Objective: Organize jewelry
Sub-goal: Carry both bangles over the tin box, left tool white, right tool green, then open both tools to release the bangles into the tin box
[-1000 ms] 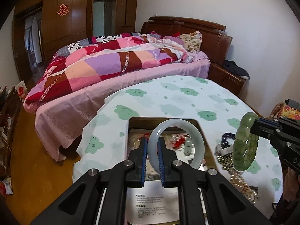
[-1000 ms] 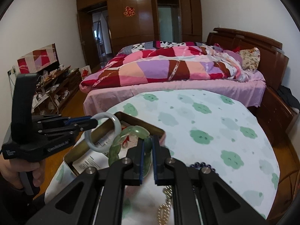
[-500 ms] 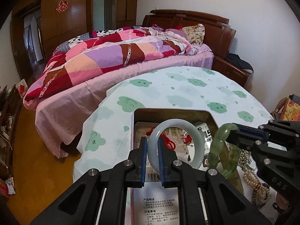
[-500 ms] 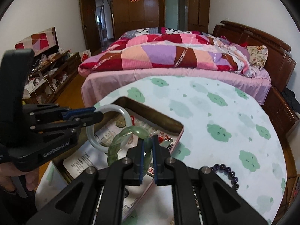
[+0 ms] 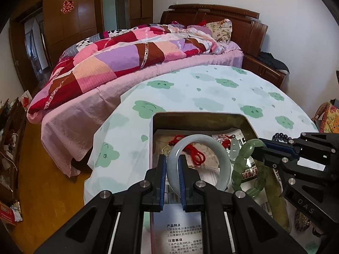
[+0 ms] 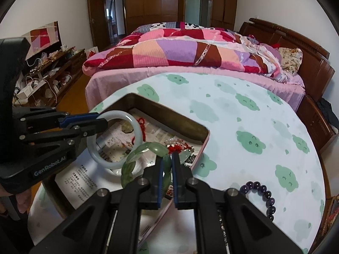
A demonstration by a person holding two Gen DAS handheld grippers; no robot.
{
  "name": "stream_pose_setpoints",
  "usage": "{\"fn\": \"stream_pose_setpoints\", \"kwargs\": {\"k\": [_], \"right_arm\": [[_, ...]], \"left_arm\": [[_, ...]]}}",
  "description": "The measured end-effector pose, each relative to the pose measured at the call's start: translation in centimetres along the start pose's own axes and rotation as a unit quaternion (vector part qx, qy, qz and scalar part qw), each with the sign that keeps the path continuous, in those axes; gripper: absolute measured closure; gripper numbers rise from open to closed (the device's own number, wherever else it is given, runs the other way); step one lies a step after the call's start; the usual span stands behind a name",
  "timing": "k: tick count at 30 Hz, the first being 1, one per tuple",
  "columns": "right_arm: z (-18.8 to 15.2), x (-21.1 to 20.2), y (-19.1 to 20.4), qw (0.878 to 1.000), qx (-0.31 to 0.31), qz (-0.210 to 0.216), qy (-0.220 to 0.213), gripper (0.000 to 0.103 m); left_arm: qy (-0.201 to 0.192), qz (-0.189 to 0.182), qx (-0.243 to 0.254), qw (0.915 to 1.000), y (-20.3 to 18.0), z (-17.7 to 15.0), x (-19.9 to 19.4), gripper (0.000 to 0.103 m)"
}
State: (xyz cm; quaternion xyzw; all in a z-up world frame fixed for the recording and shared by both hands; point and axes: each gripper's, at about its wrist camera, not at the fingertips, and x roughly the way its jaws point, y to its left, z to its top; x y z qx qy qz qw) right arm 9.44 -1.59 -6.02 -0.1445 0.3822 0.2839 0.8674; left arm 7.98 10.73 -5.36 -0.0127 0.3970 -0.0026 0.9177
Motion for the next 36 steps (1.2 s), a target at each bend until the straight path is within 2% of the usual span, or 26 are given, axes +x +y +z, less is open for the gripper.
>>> {"fn": "stream_pose_setpoints", "kwargs": {"k": [21,31,34,35,36], "right_arm": [[-0.6,0.7,-0.5,1.0,0.002,-0.002,0.008,0.093],[-0.9,0.5,-0.3,1.0,0.008,0.008,0.004,0.09],[-0.9,0.3,-0.2,1.0,0.009,0.01,0.001,0.084],[-0.9,0.2,-0.2,1.0,0.009,0.01,-0.002,0.078],[-0.8,0.0,-0.1,1.0,0.008,0.01,-0.006,0.072]], "left_arm": [[0.013,0.003,0.009,0.9999,-0.5,-0.5,0.8,0.091],[0.001,0.002,0.006,1.0,-0.6,-0.1,-0.1,0.09],[0.0,0.005,0.005,1.0,-0.5,0.0,-0.3,0.089],[0.0,0.005,0.003,1.0,-0.4,0.1,-0.4,0.086],[0.0,0.01,0.0,1.0,-0.4,0.1,-0.4,0.077]]}}
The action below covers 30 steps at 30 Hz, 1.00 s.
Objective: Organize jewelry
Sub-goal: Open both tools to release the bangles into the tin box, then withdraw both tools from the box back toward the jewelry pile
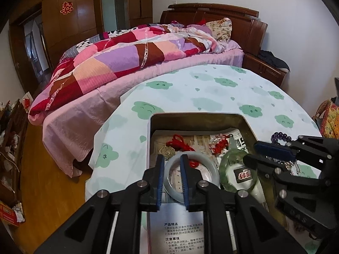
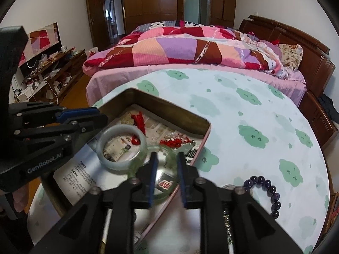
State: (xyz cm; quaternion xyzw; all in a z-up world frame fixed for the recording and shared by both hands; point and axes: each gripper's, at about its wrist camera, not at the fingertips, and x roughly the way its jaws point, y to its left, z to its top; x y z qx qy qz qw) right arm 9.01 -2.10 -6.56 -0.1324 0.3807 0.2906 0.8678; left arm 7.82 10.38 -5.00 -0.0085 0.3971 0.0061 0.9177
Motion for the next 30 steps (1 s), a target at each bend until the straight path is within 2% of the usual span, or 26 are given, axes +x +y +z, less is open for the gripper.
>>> {"fn": "stream_pose_setpoints", "kwargs": {"k": [1,3,4,6,7,12,18,21,26,30], "right_arm": [[0.0,-0.1,0.1,1.0,-0.002,0.0,-0.002,0.069],[0.0,-0.5,0.2,1.0,-0.004,-0.006,-0.008,0.055],[0.0,-0.7,0.1,1.0,-0.004,-0.01,-0.012,0.054],[-0.2,-1.1,-0.3,1.0,0.003,-0.007,-0.015,0.054],[-0.4,-1.4,-0.7,1.0,0.009,-0.006,-0.014,0.053],[-2.4,-4.0,-3.5,0.999,0.034,-0.015,-0.027,0.039],[-7.1,-7.0,-10.4,0.991,0.117,-0.059,-0.02,0.039],[-8.9,-8.1,-12.6,0.986,0.146,-0.075,-0.015,0.038],[-10.9,-8.7,-13.8,0.984,0.163,-0.076,-0.012,0.038],[-11.6,-8.5,-13.6,0.983,0.168,-0.069,-0.011,0.038]], "left_arm": [[-0.001,0.0,-0.002,1.0,0.1,0.0,0.0,0.075],[-0.002,-0.01,-0.012,0.9999,0.2,0.1,-0.2,0.069],[-0.004,-0.008,-0.013,0.9999,0.2,0.2,-0.3,0.067],[-0.012,0.003,-0.012,0.9999,0.0,0.3,-0.8,0.045],[-0.021,0.003,-0.012,0.9997,0.0,0.4,-1.2,0.042],[-0.037,-0.009,-0.014,0.9992,-0.6,0.6,-2.7,0.041],[-0.039,-0.025,0.008,0.9989,-3.8,0.1,-3.6,0.041],[-0.04,-0.037,0.031,0.9981,-6.2,-0.6,-4.2,0.041],[-0.035,-0.07,0.065,0.9948,-10.2,-2.3,-5.4,0.041],[-0.016,-0.103,0.098,0.9898,-13.6,-3.6,-5.8,0.041]]}}
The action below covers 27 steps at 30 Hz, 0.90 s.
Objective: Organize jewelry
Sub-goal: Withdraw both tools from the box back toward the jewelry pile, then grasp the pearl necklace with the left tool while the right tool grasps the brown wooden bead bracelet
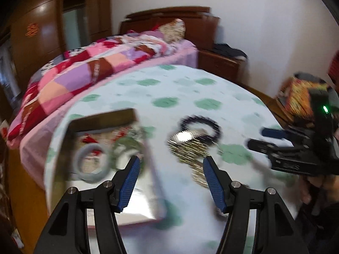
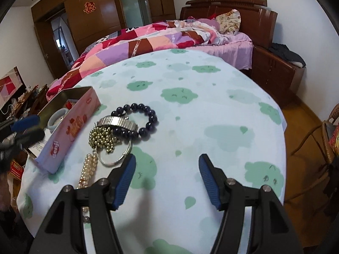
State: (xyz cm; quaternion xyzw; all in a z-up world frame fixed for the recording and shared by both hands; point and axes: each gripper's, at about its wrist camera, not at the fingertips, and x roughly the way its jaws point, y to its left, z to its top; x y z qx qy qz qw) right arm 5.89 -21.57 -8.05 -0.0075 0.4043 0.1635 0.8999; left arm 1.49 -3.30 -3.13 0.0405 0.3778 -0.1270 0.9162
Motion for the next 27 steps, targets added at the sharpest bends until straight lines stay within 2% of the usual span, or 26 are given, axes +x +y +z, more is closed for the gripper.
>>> {"fn": "stream_pose_setpoints", "kwargs": {"k": [4,6,8,14,15,16,18,25,27], "right_arm": [[-0.7,-0.4,0.5,1.0,-0.016,0.009,-0.002,0.038],[-1.1,-0.6,0.9,1.0,-0.027,0.013,-0.003,0.038],[-1.5,-0.9,1.0,0.999,-0.037,0.013,-0.003,0.038],[-2.7,-1.6,0.1,0.999,-0.032,0.001,-0.003,0.038],[-2.8,-1.6,-0.1,1.0,-0.03,0.0,-0.003,0.038],[-2.9,-1.6,-0.1,1.0,-0.029,0.0,-0.003,0.038],[-3.1,-1.6,0.0,1.0,-0.031,0.002,-0.001,0.038],[-3.2,-2.1,1.7,0.998,-0.056,0.016,0.003,0.038],[-3.3,-2.3,2.5,0.997,-0.068,0.024,0.006,0.044]], "left_arm": [[0.018,-0.024,0.027,0.9992,-2.9,-0.2,0.9,0.043],[0.03,-0.032,0.044,0.9981,-4.0,-0.3,1.5,0.061],[0.054,-0.045,0.051,0.9962,-4.8,-0.8,2.7,0.066],[0.106,-0.082,0.026,0.9907,-4.9,-1.7,5.4,0.066],[0.105,-0.084,0.02,0.9906,-4.7,-1.8,5.5,0.067],[0.103,-0.082,0.023,0.991,-4.7,-1.7,5.3,0.08],[0.093,-0.082,0.028,0.9919,-4.7,-1.7,4.7,0.097],[0.048,-0.065,0.037,0.9961,-4.1,-1.3,2.1,0.097],[0.035,-0.061,0.032,0.997,-3.7,-1.0,1.4,0.097]]}}
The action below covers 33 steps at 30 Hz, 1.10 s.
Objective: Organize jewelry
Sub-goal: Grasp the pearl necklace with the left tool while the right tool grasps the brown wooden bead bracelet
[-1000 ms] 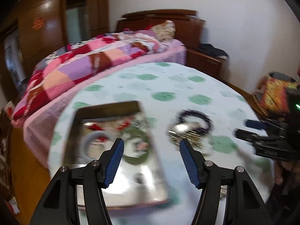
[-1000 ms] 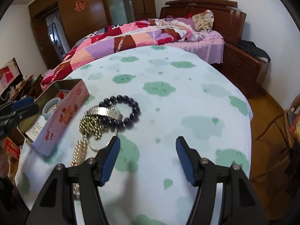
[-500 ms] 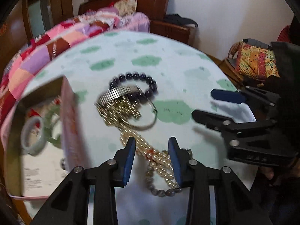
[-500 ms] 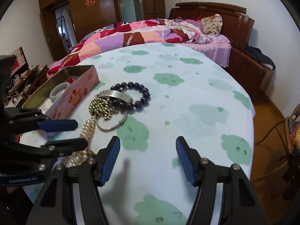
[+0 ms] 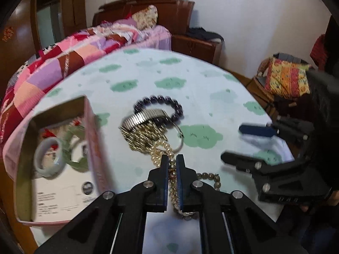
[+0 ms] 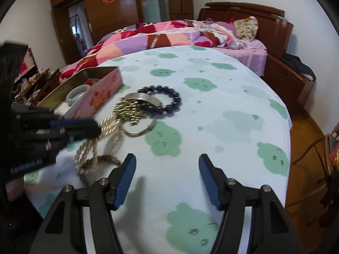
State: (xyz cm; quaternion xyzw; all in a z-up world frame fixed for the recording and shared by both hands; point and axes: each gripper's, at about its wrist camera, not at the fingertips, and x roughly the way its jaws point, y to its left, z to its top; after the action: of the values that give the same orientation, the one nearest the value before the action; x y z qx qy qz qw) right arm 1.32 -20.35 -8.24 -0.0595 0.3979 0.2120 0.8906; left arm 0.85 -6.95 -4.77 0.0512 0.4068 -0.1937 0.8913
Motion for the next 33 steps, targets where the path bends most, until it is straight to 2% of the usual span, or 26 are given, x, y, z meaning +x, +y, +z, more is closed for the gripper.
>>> {"fn": "stream_pose_setpoints", "kwargs": {"k": [6,11,14,15,21,33], "right_arm": [[0.2,0.4,2.5,0.999,-0.037,0.025,0.012,0.055],[0.2,2.4,4.6,0.996,-0.073,0.034,0.043,0.066],[-0.3,3.3,5.4,0.994,-0.088,0.037,0.061,0.079],[-0.3,3.2,5.7,0.993,-0.096,0.036,0.061,0.093],[-0.3,1.8,6.2,0.994,-0.104,0.031,0.034,0.093],[2.5,-0.6,5.3,0.997,-0.074,0.027,-0.024,0.093]], "left_arm": [[-0.039,0.007,-0.019,0.999,1.5,0.7,-2.4,0.097],[-0.049,0.007,-0.033,0.9983,2.4,0.7,-2.9,0.097],[-0.05,0.007,-0.038,0.998,2.7,0.6,-3.0,0.097],[-0.051,0.007,-0.039,0.9979,2.8,0.5,-3.2,0.097],[-0.068,0.008,-0.048,0.9965,3.4,0.7,-4.5,0.097],[-0.097,0.016,-0.061,0.9933,4.8,1.4,-6.8,0.097]]}}
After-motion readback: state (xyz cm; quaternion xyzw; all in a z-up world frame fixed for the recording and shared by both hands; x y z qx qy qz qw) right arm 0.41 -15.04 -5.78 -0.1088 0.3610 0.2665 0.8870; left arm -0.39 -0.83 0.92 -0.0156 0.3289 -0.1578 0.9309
